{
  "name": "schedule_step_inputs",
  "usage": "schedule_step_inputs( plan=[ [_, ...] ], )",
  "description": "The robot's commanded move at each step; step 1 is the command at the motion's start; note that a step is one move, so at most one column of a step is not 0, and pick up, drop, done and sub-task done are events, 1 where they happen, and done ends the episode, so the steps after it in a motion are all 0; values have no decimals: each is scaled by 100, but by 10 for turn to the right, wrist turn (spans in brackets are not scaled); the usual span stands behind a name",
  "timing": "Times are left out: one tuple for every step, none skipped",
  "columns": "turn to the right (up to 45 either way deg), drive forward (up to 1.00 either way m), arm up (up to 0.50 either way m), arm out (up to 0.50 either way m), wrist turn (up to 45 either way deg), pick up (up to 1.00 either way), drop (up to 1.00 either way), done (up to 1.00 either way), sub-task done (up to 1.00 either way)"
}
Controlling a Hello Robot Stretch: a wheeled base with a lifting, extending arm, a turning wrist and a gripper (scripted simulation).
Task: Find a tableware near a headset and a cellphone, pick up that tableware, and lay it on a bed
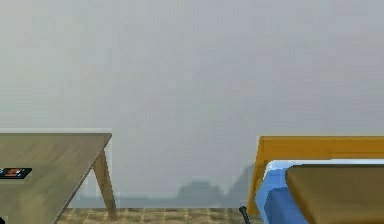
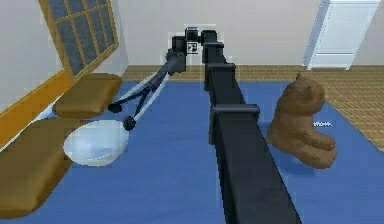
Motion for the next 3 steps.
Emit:
schedule_step_inputs(
  plan=[
    [0, 0, 0, 0, 450, 0, 0, 0, 0],
    [0, 0, 0, 0, 450, 0, 0, 0, 0],
    [0, 0, 0, 0, 390, 0, 0, 0, 0]
  ],
)
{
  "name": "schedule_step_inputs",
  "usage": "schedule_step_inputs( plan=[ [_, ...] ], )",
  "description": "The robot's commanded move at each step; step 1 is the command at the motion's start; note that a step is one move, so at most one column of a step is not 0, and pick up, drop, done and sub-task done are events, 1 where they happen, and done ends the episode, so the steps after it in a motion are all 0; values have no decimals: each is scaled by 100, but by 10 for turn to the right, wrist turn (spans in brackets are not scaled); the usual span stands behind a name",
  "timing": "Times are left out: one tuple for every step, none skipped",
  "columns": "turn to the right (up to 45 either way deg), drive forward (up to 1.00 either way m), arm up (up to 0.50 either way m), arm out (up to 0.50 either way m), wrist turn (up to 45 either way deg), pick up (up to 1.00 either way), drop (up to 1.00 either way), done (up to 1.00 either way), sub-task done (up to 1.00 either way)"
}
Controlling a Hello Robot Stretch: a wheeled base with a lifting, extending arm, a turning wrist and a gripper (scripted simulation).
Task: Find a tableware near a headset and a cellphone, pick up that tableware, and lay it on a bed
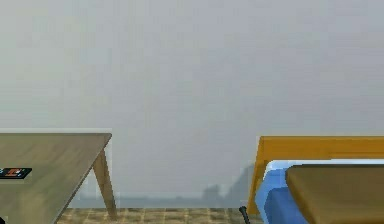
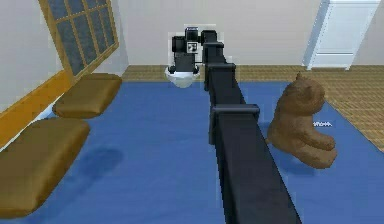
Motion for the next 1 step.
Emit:
schedule_step_inputs(
  plan=[
    [0, 0, -22, 0, 0, 0, 0, 0, 0]
  ],
)
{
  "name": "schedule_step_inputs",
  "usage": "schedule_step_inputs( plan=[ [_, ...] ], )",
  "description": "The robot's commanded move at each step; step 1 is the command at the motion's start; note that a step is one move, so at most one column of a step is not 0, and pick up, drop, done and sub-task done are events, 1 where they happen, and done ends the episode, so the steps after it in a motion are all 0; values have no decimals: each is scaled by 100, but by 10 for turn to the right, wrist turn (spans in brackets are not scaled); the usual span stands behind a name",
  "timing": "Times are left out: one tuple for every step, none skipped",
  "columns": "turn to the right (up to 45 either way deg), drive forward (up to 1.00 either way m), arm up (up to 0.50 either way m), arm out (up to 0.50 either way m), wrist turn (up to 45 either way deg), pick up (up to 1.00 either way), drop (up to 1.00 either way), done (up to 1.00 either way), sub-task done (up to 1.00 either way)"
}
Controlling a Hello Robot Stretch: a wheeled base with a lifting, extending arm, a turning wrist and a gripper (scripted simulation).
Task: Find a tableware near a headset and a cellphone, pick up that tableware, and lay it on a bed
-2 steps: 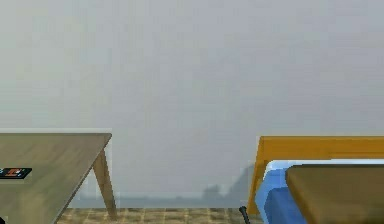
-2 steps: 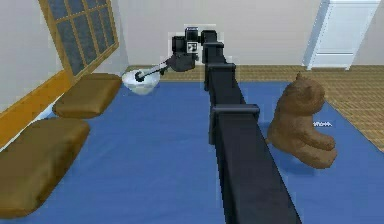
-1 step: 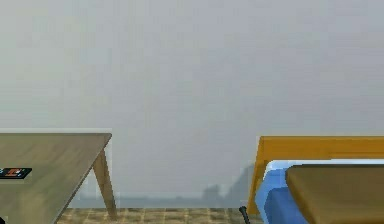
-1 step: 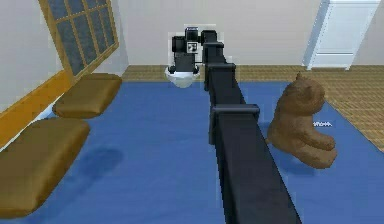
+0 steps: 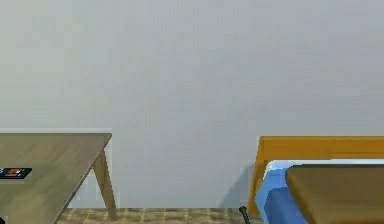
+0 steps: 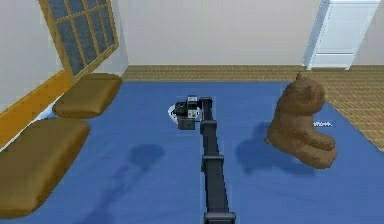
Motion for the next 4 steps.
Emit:
schedule_step_inputs(
  plan=[
    [0, 0, -32, 0, 0, 0, 0, 0, 0],
    [0, 0, 0, 0, 0, 0, 100, 0, 0],
    [0, 0, 10, 0, 0, 0, 0, 0, 0],
    [0, 0, 0, -8, 0, 0, 0, 0, 0]
  ],
)
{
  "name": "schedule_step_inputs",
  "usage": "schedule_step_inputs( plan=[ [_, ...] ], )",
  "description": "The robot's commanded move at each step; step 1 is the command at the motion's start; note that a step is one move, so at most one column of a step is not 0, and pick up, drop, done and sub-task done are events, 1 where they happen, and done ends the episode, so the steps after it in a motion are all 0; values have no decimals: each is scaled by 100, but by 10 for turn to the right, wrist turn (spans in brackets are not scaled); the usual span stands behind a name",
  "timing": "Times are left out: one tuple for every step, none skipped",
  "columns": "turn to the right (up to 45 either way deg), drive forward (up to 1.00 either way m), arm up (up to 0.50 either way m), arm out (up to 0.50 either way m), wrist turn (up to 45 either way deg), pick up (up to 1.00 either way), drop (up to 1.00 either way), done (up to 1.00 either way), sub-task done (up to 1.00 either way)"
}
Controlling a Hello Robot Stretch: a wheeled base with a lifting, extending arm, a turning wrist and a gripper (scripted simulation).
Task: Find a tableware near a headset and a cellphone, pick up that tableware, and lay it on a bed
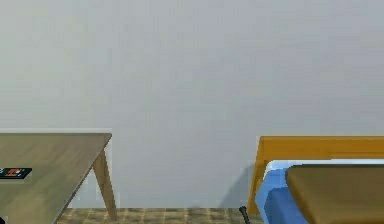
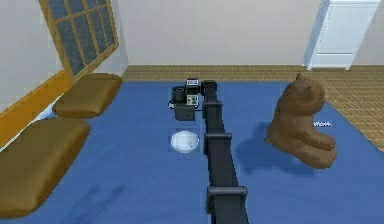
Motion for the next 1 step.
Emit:
schedule_step_inputs(
  plan=[
    [0, 0, 0, 0, 0, 0, 0, 100, 0]
  ],
)
